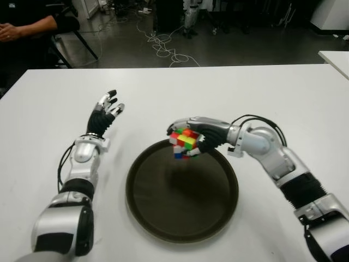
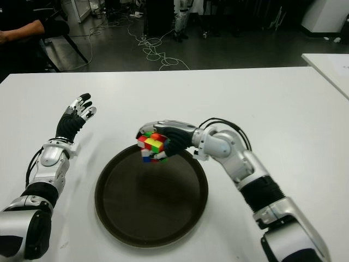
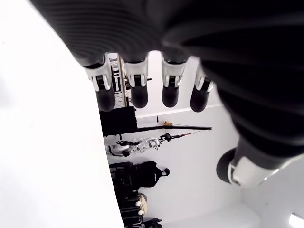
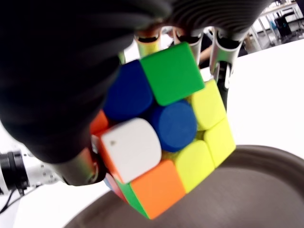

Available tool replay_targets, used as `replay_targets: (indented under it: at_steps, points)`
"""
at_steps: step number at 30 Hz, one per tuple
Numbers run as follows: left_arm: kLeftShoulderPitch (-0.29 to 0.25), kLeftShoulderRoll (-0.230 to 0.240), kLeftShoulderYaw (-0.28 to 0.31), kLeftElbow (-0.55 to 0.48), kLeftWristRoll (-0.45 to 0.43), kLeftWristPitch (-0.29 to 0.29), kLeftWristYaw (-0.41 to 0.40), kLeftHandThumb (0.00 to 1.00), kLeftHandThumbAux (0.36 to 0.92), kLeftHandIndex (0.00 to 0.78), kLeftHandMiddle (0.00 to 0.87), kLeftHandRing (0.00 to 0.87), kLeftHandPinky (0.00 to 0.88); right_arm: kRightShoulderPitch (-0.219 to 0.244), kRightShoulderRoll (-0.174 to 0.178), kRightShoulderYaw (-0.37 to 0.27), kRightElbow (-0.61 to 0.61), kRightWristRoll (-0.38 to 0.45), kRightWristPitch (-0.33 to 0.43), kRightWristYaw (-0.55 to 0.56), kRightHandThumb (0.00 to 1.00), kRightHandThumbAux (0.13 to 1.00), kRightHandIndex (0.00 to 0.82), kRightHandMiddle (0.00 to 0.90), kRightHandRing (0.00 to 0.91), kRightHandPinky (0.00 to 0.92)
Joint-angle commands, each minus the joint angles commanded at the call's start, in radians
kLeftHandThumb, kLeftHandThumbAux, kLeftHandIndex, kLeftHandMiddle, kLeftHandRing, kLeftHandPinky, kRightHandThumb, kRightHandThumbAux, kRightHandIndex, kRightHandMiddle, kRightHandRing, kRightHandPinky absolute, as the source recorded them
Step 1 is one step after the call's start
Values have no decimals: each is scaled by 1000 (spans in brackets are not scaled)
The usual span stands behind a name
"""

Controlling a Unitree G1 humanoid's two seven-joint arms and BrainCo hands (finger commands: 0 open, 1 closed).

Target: Pick up the Rubik's Cube and put it in the plate

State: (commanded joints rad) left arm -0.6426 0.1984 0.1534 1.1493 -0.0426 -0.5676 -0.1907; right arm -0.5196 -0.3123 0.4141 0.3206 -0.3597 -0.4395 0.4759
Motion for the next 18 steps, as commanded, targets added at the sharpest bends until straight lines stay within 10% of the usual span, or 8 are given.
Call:
replay_targets:
  at_steps: [4,6,9,18]
  points:
    - [1,0,-1,-1,1,0,4,0,584,0,3,0,0,-4,-2,2,10,-5,-11,-8,668,746,399,281,273,265]
    - [1,-1,-1,-2,3,0,12,0,590,1,10,0,0,-10,-8,12,10,-15,-2,8,276,774,203,161,152,139]
    - [2,-1,-3,-2,5,0,20,0,601,3,19,0,0,-13,-11,18,9,-25,8,17,90,770,80,71,62,57]
    - [2,1,-8,-1,15,-6,28,0,621,2,28,0,0,-17,-2,25,13,-55,44,18,3,777,3,2,2,2]
